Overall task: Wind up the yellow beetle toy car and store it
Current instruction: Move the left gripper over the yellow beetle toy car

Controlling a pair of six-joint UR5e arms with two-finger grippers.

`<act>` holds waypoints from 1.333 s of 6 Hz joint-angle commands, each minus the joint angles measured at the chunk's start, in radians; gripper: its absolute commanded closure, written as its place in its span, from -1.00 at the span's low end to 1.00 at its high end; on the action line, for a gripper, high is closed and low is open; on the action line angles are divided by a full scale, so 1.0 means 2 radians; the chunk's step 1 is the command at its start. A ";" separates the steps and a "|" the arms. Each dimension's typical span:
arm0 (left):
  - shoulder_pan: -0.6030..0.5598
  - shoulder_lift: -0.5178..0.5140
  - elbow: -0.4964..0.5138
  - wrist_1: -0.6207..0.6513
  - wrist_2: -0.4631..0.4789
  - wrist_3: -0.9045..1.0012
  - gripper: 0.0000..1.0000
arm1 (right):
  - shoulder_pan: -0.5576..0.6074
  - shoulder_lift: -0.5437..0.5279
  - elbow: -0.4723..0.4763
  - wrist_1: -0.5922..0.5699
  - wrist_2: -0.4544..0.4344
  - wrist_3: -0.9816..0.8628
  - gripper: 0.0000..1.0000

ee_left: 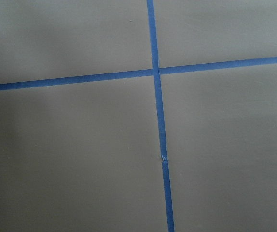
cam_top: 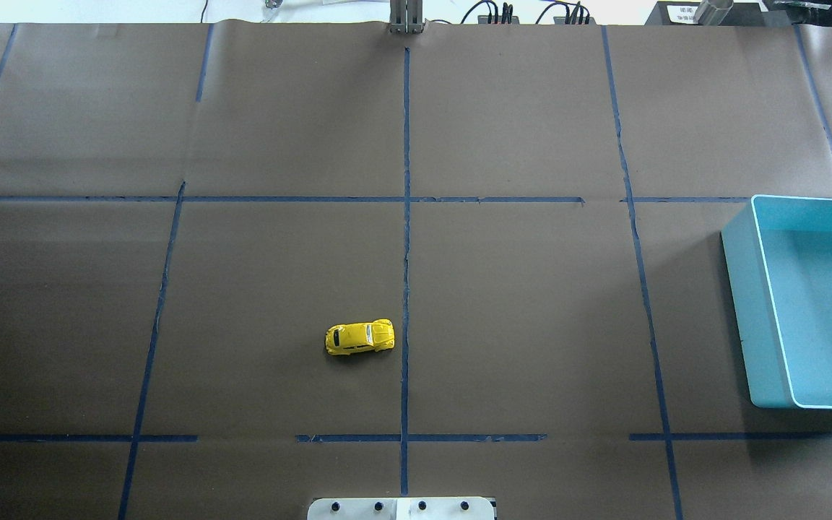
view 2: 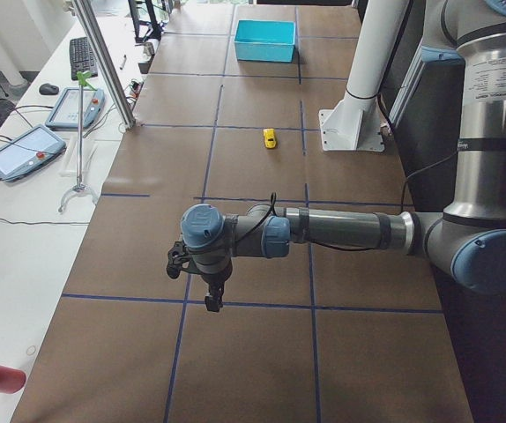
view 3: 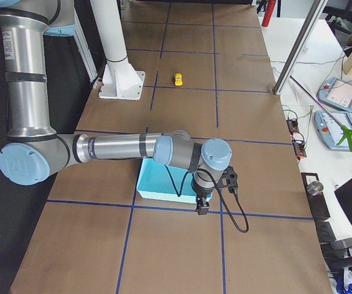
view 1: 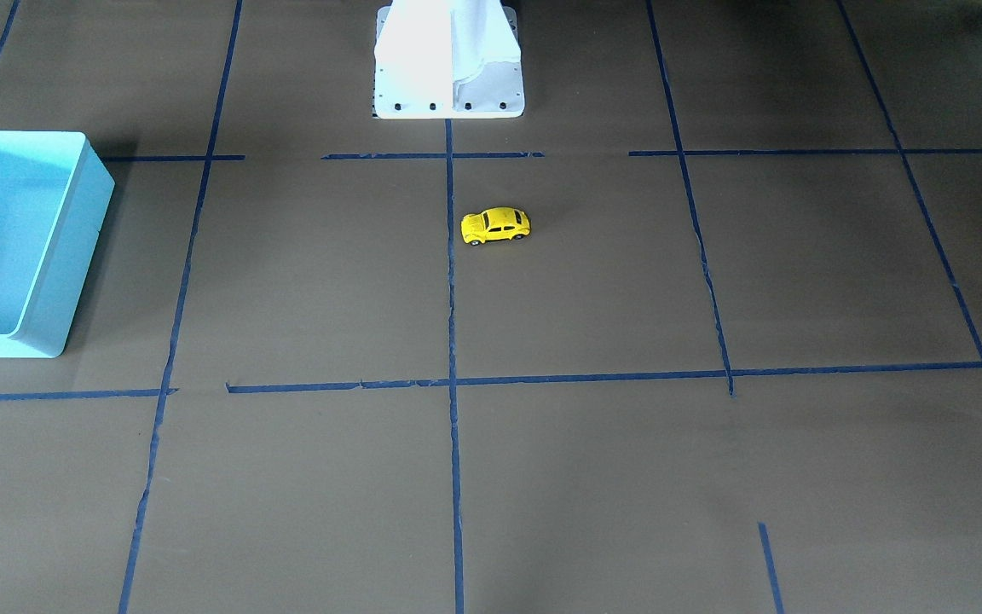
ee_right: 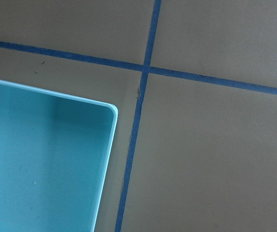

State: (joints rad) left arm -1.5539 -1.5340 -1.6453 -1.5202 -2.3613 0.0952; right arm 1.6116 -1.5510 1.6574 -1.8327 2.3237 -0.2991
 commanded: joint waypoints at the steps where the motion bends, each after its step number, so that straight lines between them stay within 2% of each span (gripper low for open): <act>1: 0.001 0.003 0.001 -0.001 0.003 0.001 -1.00 | 0.000 -0.001 0.000 0.000 -0.001 0.000 -1.00; 2: 0.001 0.001 -0.003 0.000 0.031 0.000 -1.00 | 0.000 -0.001 0.000 0.000 -0.001 0.000 -1.00; 4: 0.002 -0.005 -0.011 -0.002 0.027 -0.002 -1.00 | 0.000 -0.001 0.000 0.000 -0.001 0.000 -1.00; 6: 0.007 -0.011 -0.042 -0.005 0.026 -0.002 -1.00 | 0.000 -0.001 0.000 0.000 -0.001 0.000 -1.00; 8: 0.073 -0.027 -0.065 -0.005 0.027 -0.002 -1.00 | 0.000 -0.001 0.000 0.000 -0.001 0.000 -1.00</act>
State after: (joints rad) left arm -1.4587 -1.5708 -1.7501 -1.5305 -2.3069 0.0920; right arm 1.6114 -1.5524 1.6567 -1.8331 2.3224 -0.2991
